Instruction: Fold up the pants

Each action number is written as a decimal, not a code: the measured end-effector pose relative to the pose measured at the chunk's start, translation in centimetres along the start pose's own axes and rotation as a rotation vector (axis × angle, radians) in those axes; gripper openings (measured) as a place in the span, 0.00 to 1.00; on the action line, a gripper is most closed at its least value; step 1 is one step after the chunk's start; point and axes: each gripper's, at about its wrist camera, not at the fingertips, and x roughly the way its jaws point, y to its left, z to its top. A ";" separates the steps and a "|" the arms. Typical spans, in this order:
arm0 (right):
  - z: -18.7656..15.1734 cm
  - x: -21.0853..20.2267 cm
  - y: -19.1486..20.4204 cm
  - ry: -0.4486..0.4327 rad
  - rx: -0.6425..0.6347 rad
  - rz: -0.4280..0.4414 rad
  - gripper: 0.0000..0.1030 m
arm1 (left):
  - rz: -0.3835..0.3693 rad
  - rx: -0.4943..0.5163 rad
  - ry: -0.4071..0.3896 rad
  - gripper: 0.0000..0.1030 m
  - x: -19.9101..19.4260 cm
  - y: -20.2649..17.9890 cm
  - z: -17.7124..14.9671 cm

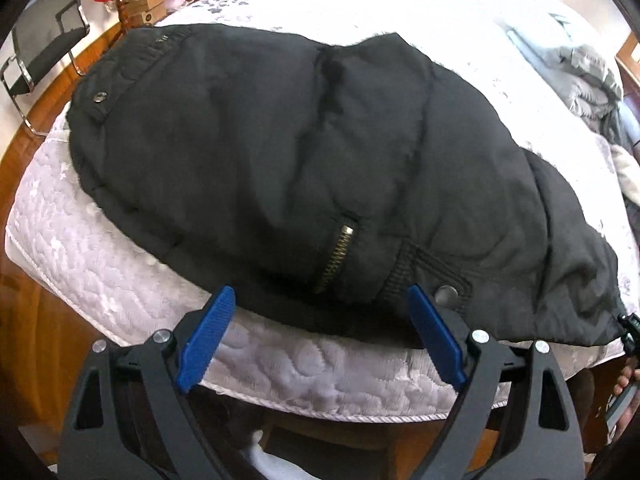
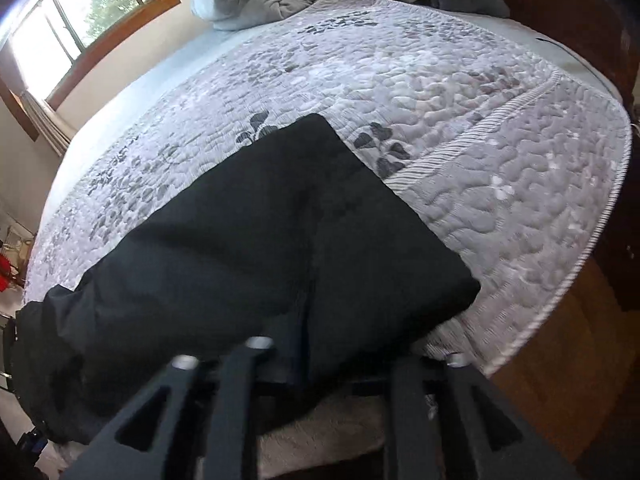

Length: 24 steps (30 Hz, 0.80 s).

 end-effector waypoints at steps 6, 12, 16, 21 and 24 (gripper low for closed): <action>-1.7 -3.7 0.1 0.031 0.018 -0.077 0.43 | -0.092 -0.223 0.011 0.77 -1.3 5.8 1.7; -4.6 -8.2 6.1 -0.003 -0.107 0.092 0.43 | -0.153 -0.305 0.017 0.73 -2.3 8.6 2.7; -7.0 -8.1 14.1 0.038 -0.301 0.307 0.43 | -0.219 -0.318 0.045 0.73 -1.5 8.8 3.0; -9.8 -6.4 21.8 0.111 -0.458 0.394 0.43 | -0.266 -0.397 0.102 0.74 0.6 9.3 3.4; -11.1 -5.7 24.8 0.142 -0.521 0.429 0.44 | -0.301 -0.439 0.145 0.73 2.5 9.7 3.8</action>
